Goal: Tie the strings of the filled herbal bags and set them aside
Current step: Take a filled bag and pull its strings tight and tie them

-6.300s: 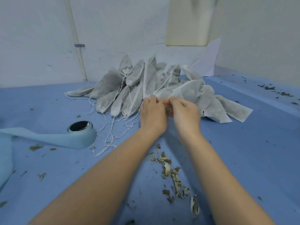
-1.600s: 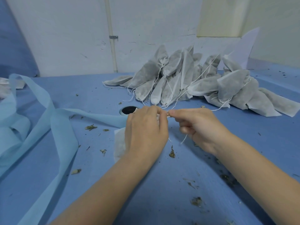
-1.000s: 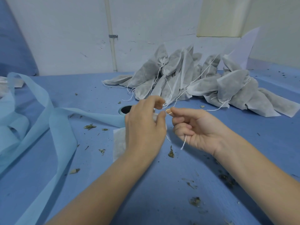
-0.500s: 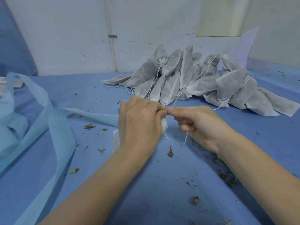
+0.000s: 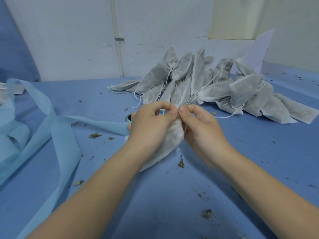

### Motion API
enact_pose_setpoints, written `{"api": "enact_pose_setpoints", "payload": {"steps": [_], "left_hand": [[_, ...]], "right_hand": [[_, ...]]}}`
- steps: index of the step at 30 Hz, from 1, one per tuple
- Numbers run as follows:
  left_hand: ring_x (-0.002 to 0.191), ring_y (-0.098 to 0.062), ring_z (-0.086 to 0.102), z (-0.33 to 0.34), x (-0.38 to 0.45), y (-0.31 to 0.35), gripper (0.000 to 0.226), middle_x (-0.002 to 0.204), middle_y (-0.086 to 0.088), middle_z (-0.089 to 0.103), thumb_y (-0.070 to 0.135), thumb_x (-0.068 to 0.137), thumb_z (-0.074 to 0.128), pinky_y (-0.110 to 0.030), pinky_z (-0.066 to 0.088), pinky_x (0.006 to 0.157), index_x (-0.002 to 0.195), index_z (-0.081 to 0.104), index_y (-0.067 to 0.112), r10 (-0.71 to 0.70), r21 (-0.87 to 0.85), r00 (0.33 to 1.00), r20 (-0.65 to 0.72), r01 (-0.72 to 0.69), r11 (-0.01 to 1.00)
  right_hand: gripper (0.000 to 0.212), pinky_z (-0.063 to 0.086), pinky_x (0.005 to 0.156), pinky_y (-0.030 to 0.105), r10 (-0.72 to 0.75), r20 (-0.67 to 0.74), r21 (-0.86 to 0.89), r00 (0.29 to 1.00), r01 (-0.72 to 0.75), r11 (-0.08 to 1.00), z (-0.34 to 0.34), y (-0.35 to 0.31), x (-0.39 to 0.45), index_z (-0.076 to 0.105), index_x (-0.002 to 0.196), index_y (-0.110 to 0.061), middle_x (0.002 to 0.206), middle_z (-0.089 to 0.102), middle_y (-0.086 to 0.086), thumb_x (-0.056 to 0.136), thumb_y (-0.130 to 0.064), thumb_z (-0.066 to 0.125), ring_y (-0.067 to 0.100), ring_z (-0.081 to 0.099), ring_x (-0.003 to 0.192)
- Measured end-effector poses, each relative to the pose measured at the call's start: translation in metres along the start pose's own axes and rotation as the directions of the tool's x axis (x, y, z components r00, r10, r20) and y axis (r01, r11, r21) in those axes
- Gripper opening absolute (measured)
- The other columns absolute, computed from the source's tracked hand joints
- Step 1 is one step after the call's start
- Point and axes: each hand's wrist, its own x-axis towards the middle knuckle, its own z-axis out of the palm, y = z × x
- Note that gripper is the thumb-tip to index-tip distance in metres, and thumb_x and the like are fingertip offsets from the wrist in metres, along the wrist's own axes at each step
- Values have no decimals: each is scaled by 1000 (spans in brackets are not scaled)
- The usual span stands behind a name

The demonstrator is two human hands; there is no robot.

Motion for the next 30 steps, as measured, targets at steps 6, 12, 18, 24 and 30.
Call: {"api": "enact_pose_setpoints", "payload": {"steps": [6,12,18,24,30], "left_hand": [[89,-40,47,-2,4,6,28,61,-2,36,22,90,59,-50,38,96,63,56,29,6,38,989,-150,0,999],[105,-36,52,-2,7,-4,25,98,-19,58,24,91,57,-48,40,98,68,54,32,40,44,960,-276,-29,999],[64,-13,49,3,1,-14,15,66,7,47,41,78,70,-27,36,61,78,61,28,-38,-79,993,-108,29,996],[69,-12,69,13,-3,-14,44,77,0,74,40,58,78,-21,52,62,90,71,10,-308,-366,881,359,437,822],[59,-12,69,14,-8,-18,12,73,-4,73,12,82,69,-20,55,53,89,70,3,-349,-526,890,294,456,718]], "right_hand": [[20,45,54,27,-64,-93,-125,994,53,991,-3,2,2,54,73,-14,42,42,-11,89,-18,65,5,43,40],[13,39,45,18,-145,-135,-242,980,110,964,-7,7,8,68,71,-21,42,37,-8,82,-19,73,7,36,38],[12,32,40,15,-101,-382,-122,919,58,991,-14,2,10,71,71,-21,40,38,-11,83,-18,71,6,33,38],[55,25,45,22,63,-594,132,802,20,991,-23,-1,13,43,37,-20,43,29,-9,86,-20,69,10,26,43],[14,44,72,24,-60,-426,49,903,89,995,-26,0,16,69,71,-23,62,59,-18,85,-20,70,5,53,68]]}}
